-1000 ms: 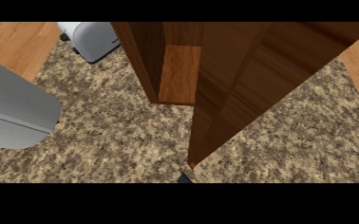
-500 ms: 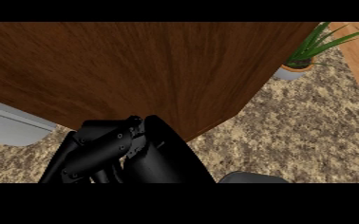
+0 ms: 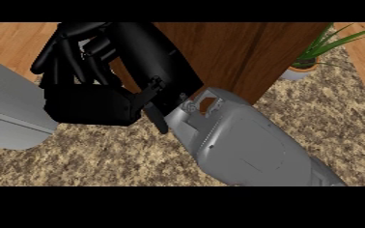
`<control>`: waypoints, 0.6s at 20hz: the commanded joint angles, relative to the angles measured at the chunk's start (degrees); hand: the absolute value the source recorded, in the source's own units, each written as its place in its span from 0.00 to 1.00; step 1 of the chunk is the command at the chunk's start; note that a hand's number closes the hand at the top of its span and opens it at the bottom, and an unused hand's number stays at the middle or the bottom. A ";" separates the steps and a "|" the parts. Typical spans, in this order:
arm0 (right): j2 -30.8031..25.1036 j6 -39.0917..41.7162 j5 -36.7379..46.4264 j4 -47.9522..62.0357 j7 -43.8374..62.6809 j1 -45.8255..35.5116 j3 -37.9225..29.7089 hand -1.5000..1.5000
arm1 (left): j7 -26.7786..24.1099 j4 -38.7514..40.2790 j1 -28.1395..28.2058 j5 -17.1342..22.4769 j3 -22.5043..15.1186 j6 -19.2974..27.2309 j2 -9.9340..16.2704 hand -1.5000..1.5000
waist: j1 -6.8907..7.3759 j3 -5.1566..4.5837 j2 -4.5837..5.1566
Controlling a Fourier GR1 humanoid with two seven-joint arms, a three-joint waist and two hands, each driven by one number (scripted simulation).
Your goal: Pick up the wine, place it into the cabinet and close the cabinet
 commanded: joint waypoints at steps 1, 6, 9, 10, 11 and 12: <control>0.26 7.09 -8.20 9.27 -1.36 -6.14 -2.06 1.00 | -1.26 0.32 -0.98 1.22 2.29 -3.27 -1.21 0.00 | 0.13 -0.04 0.26; 0.27 24.75 -18.61 13.32 5.57 -4.97 2.80 1.00 | 1.59 0.66 -1.35 1.99 3.88 -5.37 0.43 0.00 | 1.34 -0.09 0.65; 0.27 33.62 -21.97 17.48 6.87 -5.14 2.02 1.00 | 1.66 2.22 -0.10 1.84 5.51 -6.65 -0.16 0.00 | 0.25 -0.02 0.23; -1.55 37.80 -23.98 19.83 6.59 -4.42 0.06 1.00 | 1.60 4.32 -0.16 1.95 6.24 -7.83 -0.60 0.00 | 0.01 -0.05 0.43; 0.25 37.84 -23.31 21.12 6.90 -6.04 0.22 1.00 | 1.09 2.50 0.85 -0.84 4.56 -6.03 -3.05 0.00 | -0.72 -0.01 0.02; 0.23 40.34 -23.04 25.45 5.26 -6.05 -0.12 1.00 | 1.17 3.51 0.15 -1.10 4.78 -6.82 -3.78 0.00 | -0.58 -0.05 0.28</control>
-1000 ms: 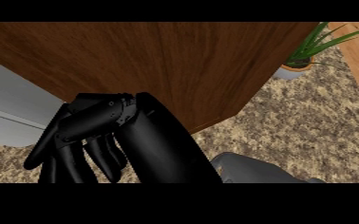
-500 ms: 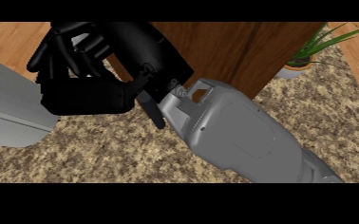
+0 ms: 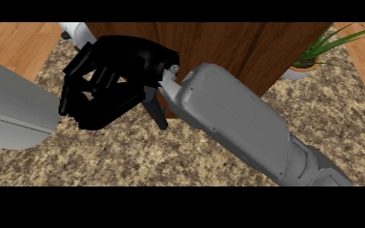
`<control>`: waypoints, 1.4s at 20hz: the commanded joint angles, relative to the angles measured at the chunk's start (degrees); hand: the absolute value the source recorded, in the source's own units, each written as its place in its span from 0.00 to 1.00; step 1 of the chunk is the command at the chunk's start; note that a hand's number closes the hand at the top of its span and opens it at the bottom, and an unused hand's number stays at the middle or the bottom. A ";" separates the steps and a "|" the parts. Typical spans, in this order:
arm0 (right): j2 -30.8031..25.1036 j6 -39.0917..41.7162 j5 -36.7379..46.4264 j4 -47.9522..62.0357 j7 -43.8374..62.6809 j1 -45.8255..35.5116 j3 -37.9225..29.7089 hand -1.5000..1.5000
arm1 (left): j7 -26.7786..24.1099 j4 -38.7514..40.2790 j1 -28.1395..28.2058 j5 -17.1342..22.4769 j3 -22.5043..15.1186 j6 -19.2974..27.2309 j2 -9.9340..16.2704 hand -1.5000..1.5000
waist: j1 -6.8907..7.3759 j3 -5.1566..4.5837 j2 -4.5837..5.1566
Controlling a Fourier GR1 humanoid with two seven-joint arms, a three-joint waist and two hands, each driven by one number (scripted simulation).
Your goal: Pick up the wine, place it into the cabinet and close the cabinet
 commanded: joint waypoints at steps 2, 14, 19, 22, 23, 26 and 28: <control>0.29 8.21 -6.19 11.48 -0.61 -3.92 -1.37 1.00 | -2.02 0.54 0.45 -1.90 1.77 -2.96 -2.84 0.00 | -0.22 0.02 -0.16; 0.31 16.44 -11.55 25.31 -8.01 -6.49 -6.74 1.00 | 4.10 -1.03 2.79 -1.96 7.32 -4.36 -5.30 0.00 | -0.93 0.12 -0.38; -0.53 15.64 -10.25 30.23 -11.48 -7.82 -8.08 1.00 | 5.43 2.79 0.33 -2.42 9.37 -6.67 -5.85 0.00 | -1.11 0.04 -0.07; -3.14 15.66 -7.69 31.76 -15.31 -6.93 -7.91 1.00 | 5.70 4.09 0.49 -3.01 9.50 -7.41 -6.94 0.00 | -0.88 -0.01 0.17; -4.09 15.19 -6.81 32.32 -16.64 -7.00 -8.31 1.00 | 6.24 2.17 0.35 -3.12 9.76 -6.18 -6.46 0.00 | -0.59 0.05 0.28; -7.23 10.99 -4.02 30.69 -19.74 -6.43 -8.98 1.00 | 7.78 2.17 -0.09 -2.48 9.06 -5.65 -7.08 0.00 | -2.15 0.04 0.22; -8.25 9.34 -4.46 31.04 -20.35 -7.84 -10.86 1.00 | 7.59 1.66 0.52 -3.58 10.34 -5.59 -6.23 0.00 | -1.12 0.08 0.17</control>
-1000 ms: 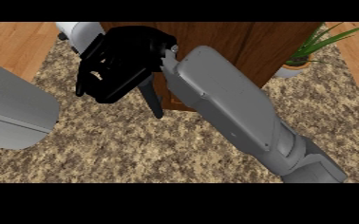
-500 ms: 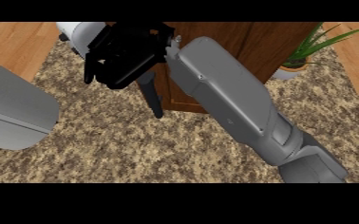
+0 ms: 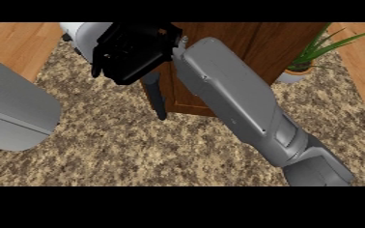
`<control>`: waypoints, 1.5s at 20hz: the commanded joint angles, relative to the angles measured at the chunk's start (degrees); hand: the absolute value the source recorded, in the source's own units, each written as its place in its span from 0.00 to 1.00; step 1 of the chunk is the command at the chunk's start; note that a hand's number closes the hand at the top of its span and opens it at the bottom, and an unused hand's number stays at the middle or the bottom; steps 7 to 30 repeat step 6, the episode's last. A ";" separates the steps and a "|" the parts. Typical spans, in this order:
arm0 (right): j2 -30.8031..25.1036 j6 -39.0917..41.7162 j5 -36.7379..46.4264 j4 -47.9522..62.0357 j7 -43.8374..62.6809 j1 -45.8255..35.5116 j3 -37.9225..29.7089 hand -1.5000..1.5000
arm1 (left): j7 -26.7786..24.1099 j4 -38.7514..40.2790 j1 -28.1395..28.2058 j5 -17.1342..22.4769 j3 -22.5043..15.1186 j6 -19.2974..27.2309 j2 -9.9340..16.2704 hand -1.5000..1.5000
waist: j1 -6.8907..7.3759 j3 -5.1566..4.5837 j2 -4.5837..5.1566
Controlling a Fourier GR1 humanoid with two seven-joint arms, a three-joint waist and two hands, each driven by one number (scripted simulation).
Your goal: Pick up the wine, place it into the cabinet and close the cabinet
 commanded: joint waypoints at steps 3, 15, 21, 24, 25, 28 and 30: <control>-8.73 -6.68 3.53 5.07 -6.62 0.52 -5.76 1.00 | -0.74 -0.10 -0.94 -1.34 0.66 -1.49 -0.48 0.00 | -1.98 1.23 2.31; -8.38 -7.70 3.74 5.05 -6.89 0.23 -5.88 1.00 | 0.85 -1.66 -0.67 -0.89 0.88 -1.44 0.43 0.00 | -1.96 1.30 2.27; -8.38 -7.70 3.74 5.05 -6.89 0.23 -5.88 1.00 | 0.85 -1.66 -0.67 -0.89 0.88 -1.44 0.43 0.00 | -1.96 1.30 2.27; -8.38 -7.70 3.74 5.05 -6.89 0.23 -5.88 1.00 | 0.85 -1.66 -0.67 -0.89 0.88 -1.44 0.43 0.00 | -1.96 1.30 2.27; -8.38 -7.70 3.74 5.05 -6.89 0.23 -5.88 1.00 | 0.85 -1.66 -0.67 -0.89 0.88 -1.44 0.43 0.00 | -1.96 1.30 2.27; -8.38 -7.70 3.74 5.05 -6.89 0.23 -5.88 1.00 | 0.85 -1.66 -0.67 -0.89 0.88 -1.44 0.43 0.00 | -1.96 1.30 2.27; -8.38 -7.70 3.74 5.05 -6.89 0.23 -5.88 1.00 | 0.85 -1.66 -0.67 -0.89 0.88 -1.44 0.43 0.00 | -1.96 1.30 2.27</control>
